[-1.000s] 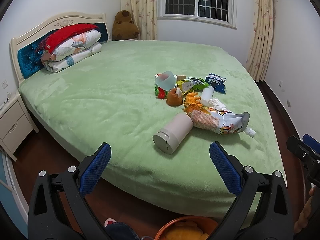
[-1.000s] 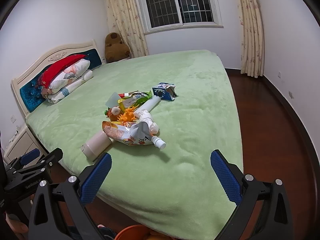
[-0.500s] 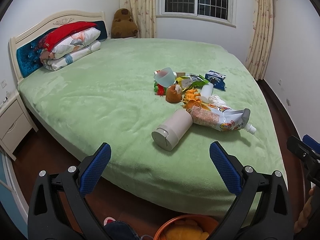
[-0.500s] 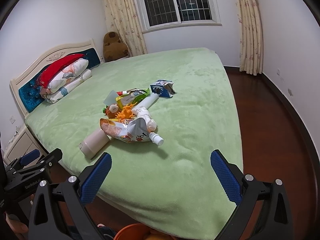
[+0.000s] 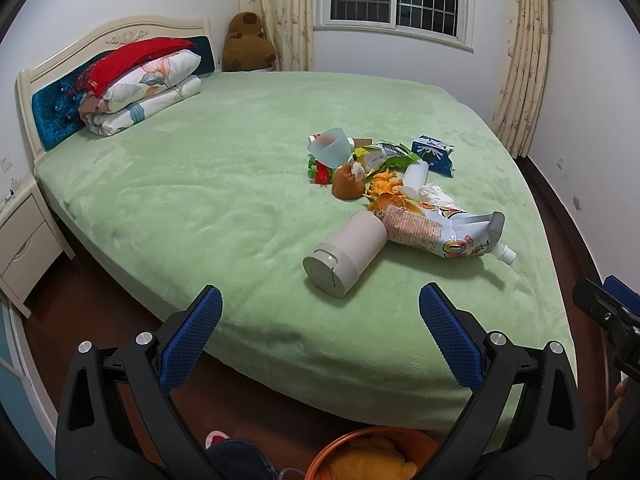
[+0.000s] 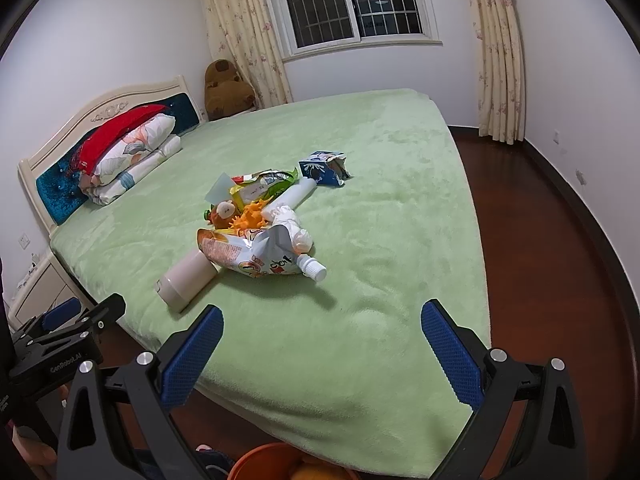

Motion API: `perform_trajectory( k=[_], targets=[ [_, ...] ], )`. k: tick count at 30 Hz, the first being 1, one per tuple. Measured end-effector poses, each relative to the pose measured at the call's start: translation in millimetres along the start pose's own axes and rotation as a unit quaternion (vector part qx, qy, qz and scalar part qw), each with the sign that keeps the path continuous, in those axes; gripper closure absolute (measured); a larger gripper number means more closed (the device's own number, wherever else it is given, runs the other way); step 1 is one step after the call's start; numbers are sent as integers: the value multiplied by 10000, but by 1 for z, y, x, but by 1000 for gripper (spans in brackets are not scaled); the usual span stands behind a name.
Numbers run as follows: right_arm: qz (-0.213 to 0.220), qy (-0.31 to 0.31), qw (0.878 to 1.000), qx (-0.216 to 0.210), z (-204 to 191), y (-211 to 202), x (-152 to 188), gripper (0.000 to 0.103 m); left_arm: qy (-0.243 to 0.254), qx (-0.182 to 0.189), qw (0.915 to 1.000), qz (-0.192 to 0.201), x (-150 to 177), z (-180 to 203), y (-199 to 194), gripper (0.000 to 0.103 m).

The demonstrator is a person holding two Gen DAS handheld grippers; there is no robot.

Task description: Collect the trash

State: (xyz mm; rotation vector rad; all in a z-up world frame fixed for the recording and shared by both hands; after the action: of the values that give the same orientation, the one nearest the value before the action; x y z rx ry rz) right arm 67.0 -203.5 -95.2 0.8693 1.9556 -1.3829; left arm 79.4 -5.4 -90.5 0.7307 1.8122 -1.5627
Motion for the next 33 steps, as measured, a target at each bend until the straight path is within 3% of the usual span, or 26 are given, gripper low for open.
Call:
perform_trajectory(
  k=[16,23,27,33],
  targets=[
    [-87,65,9999,-24,0,7,7,6,-11,85,9997,-219,5,0,20,7],
    [-133,2,9999,-74,-2,9,12,6,241,589,9966,-520,12,16,66,7],
    [-175,-25,9998,-93,-5,9,17,5,475,703,9949,-539,7,25,96,7],
    [-255,-82,9996,-58,-4,8,26,6,448,828,9925,-781,2,28,132,7]
  ],
)
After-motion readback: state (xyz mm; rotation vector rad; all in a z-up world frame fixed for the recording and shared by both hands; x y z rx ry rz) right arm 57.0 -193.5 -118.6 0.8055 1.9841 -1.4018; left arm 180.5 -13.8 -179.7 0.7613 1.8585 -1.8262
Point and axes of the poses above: each gripper's, at about its wrist camera, not at the fingertips, and y roughly the way its jaws point, z to its right, x to its underside, the point moved 10 cm from there along y, roughly the way its jaws point, and after that the axes turned 10 degrees about -x, right-handed, at the moved point
